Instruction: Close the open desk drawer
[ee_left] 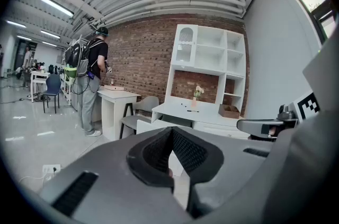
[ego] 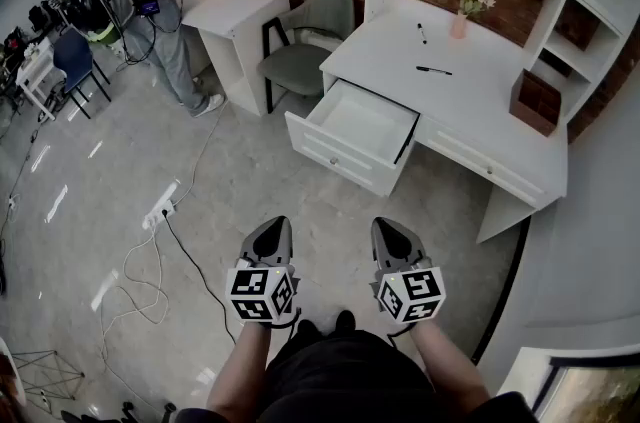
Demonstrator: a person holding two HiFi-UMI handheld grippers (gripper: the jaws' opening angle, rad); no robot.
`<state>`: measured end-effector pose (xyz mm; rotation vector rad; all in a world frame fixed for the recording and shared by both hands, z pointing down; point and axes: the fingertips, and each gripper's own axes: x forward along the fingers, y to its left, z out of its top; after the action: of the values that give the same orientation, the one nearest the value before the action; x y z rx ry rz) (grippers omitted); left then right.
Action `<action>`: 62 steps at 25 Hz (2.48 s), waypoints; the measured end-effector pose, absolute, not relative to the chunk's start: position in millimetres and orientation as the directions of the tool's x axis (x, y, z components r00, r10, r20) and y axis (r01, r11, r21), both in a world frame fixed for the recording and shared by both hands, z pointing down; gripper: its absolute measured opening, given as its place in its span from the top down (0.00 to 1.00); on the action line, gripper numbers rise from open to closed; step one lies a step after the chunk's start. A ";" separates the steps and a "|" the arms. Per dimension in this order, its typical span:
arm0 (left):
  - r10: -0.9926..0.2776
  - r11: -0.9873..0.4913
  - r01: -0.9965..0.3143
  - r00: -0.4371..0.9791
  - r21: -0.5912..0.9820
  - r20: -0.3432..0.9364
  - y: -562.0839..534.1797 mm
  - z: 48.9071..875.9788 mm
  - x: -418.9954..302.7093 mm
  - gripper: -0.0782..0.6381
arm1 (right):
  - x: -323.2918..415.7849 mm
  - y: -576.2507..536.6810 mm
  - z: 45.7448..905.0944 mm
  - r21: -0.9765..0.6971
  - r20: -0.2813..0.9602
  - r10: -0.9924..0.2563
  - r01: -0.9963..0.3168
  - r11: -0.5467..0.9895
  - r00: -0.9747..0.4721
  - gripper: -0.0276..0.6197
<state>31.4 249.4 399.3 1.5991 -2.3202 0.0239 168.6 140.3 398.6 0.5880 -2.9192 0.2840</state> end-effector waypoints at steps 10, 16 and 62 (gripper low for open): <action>-0.895 0.404 -0.900 -0.353 0.161 0.275 248.2 404.8 36.9 0.88 | 180.2 131.9 410.9 -0.183 0.200 -0.383 -0.418 0.890 -0.902 0.95; -0.895 0.412 -0.893 -0.358 0.184 0.267 246.5 406.0 35.2 0.88 | 183.1 124.5 414.4 -0.167 0.213 -0.385 -0.421 0.891 -0.898 0.95; -0.859 -0.025 -0.981 0.120 0.193 0.497 9.9 519.4 -213.2 0.88 | 26.1 -32.3 524.7 -0.144 0.515 -0.734 -0.889 0.435 -0.442 0.95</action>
<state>-213.2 9.9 519.4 1.9218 -1.7762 0.3322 26.1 -32.3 524.7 1.3812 -2.3159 0.5662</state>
